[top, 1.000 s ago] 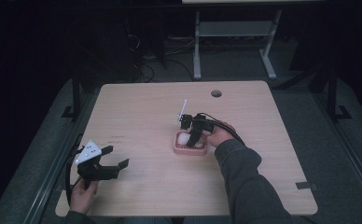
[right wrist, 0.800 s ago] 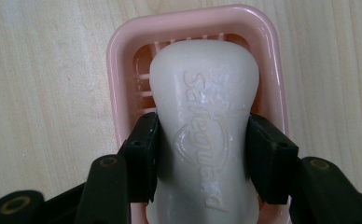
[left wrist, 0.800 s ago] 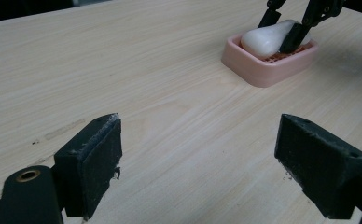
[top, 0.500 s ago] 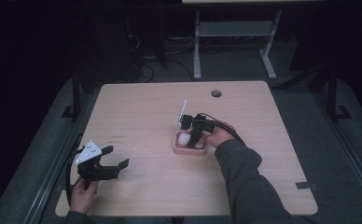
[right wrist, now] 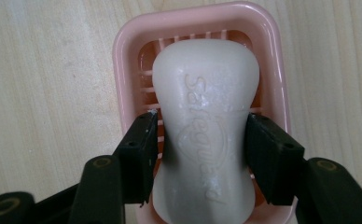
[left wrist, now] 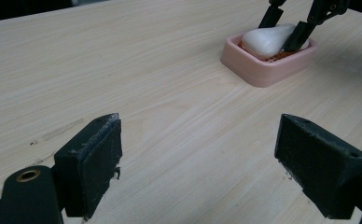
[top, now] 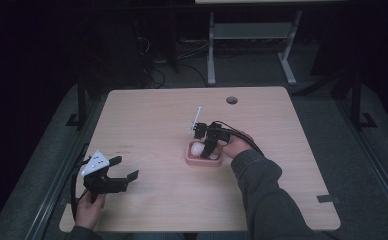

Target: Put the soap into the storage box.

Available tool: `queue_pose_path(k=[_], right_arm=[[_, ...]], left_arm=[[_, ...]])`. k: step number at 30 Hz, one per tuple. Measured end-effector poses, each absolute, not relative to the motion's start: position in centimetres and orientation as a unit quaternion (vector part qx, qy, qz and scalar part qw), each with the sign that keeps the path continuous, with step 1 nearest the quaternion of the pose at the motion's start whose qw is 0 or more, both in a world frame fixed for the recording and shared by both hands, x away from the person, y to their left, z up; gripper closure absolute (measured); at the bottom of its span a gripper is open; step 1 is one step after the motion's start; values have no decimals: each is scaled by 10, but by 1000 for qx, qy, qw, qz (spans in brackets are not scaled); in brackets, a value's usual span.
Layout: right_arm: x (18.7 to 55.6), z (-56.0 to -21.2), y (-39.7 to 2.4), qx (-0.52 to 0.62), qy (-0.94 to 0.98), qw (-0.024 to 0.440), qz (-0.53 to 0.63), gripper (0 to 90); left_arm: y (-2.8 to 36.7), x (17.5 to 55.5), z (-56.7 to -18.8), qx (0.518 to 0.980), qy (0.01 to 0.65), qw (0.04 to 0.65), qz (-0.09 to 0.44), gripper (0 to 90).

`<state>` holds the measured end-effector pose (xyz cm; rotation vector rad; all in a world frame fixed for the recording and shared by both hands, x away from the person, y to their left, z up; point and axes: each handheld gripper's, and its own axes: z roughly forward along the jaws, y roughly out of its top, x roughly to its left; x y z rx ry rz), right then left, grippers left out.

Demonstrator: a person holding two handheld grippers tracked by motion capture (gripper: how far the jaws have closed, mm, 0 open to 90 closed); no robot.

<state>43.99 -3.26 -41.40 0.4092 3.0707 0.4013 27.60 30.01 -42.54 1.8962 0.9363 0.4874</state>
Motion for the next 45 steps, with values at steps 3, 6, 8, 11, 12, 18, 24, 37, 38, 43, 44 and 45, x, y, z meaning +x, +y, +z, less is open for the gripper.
queue_pose_path(k=[3,6,8,11,12,18,24,37,38,43,44,45], right_arm=[[439,-410,-34,132,982,13,136,438],[437,-406,-36,136,980,15,144,422],[437,-405,-37,134,980,17,144,418],[437,-402,-40,141,979,21,148,401],[436,-401,-40,144,978,21,151,398],[433,-394,-48,151,973,28,175,404],[429,-394,-55,157,970,31,182,393],[422,-389,-67,165,967,38,189,366],[421,-389,-68,165,967,38,189,366],[418,-387,-74,169,966,40,194,362],[417,-386,-75,170,965,41,195,362],[416,-386,-76,170,965,41,196,359]], left_arm=[[300,276,-426,773,381,467,198,145],[300,276,-426,773,381,467,198,146],[300,276,-426,772,382,467,198,145],[300,276,-425,773,382,467,198,145],[300,276,-425,772,382,468,197,145],[299,276,-426,772,382,468,197,145],[299,276,-426,772,382,467,197,146],[299,275,-426,773,382,467,198,145],[299,275,-426,773,382,467,198,145],[299,275,-426,773,383,466,198,145],[300,275,-426,773,383,466,199,146],[300,275,-426,773,383,466,199,145]])
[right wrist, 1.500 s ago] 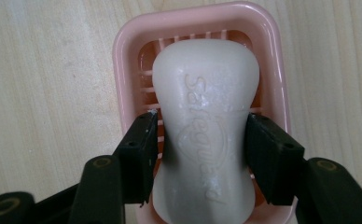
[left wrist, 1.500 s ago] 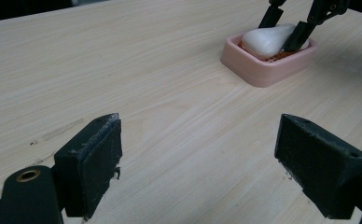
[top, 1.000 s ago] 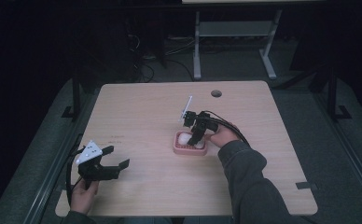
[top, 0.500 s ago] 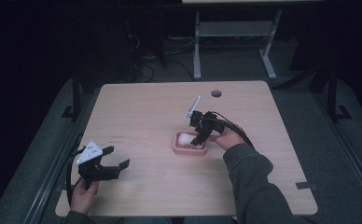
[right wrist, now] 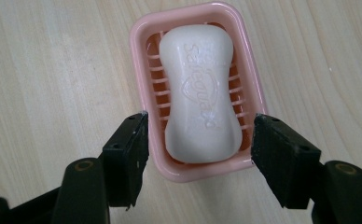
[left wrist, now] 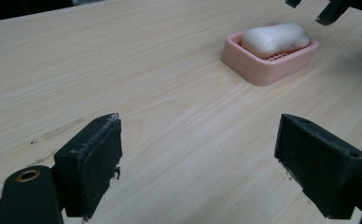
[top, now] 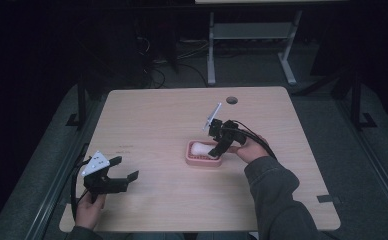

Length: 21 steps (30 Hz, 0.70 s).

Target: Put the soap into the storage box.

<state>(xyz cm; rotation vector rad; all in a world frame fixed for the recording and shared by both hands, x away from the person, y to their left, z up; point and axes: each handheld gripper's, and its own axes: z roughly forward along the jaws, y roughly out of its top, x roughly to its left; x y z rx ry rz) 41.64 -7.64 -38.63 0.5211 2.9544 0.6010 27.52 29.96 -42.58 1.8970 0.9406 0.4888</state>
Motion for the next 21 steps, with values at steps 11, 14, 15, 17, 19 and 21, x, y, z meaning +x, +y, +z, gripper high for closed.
queue_pose_path(k=[11,14,15,17,19,21], right_arm=[[409,-388,-91,183,960,41,206,351],[408,-389,-96,187,960,39,206,347],[407,-389,-97,189,960,39,204,344],[406,-389,-99,189,960,38,203,344],[404,-388,-99,189,960,40,202,344],[403,-387,-100,188,960,42,204,344]], left_arm=[[299,275,-426,774,381,465,199,145],[299,275,-426,774,382,465,199,145],[299,275,-426,773,382,465,199,145],[299,275,-426,773,383,465,199,145],[299,275,-426,774,383,464,200,145],[299,275,-426,773,383,464,200,145]])
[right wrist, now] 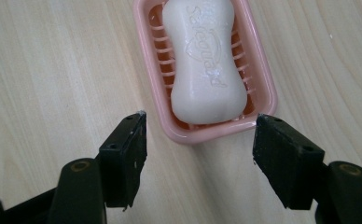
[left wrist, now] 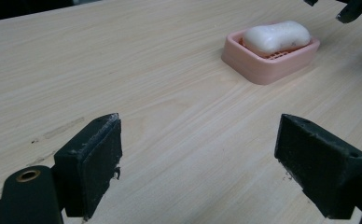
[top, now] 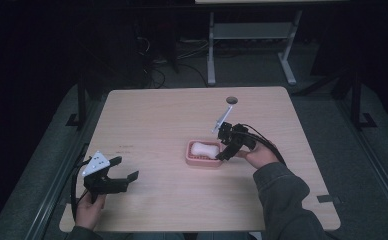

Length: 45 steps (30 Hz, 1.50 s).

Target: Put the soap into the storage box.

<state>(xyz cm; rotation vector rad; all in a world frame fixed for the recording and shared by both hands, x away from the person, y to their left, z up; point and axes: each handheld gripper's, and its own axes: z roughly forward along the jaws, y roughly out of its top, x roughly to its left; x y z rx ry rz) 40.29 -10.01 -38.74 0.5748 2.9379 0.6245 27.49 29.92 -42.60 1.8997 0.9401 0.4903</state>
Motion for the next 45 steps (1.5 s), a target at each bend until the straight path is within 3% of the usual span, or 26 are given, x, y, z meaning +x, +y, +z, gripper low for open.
queue_pose_path(k=[45], right_arm=[[346,-408,-183,253,931,53,258,335]], left_arm=[[296,274,-429,781,374,457,202,145]])
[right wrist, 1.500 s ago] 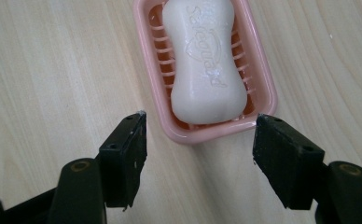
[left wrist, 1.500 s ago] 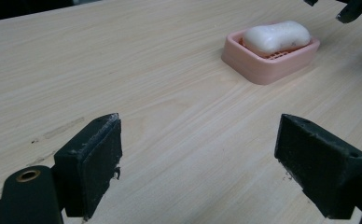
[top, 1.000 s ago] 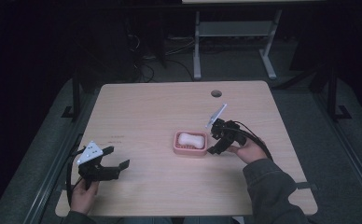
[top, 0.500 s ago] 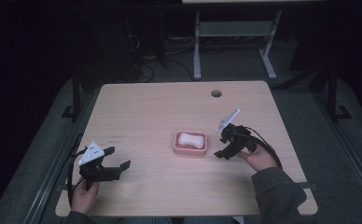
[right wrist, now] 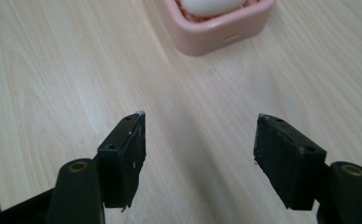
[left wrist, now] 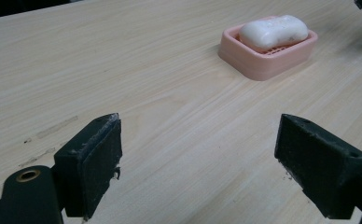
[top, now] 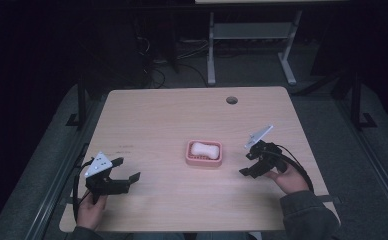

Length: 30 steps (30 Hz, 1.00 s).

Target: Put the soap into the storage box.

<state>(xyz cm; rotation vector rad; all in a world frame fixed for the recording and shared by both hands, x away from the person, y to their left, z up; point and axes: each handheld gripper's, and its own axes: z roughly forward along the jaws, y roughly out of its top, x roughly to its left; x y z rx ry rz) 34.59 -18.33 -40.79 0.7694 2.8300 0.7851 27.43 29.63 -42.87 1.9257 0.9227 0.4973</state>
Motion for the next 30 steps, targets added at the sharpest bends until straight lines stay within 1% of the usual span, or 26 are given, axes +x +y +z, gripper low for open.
queue_pose_path(k=[11,30], right_arm=[[326,-418,-207,278,922,53,263,327],[297,-435,-226,295,914,54,274,325]], left_arm=[[296,274,-429,782,375,455,203,146],[296,274,-430,783,375,454,202,145]])
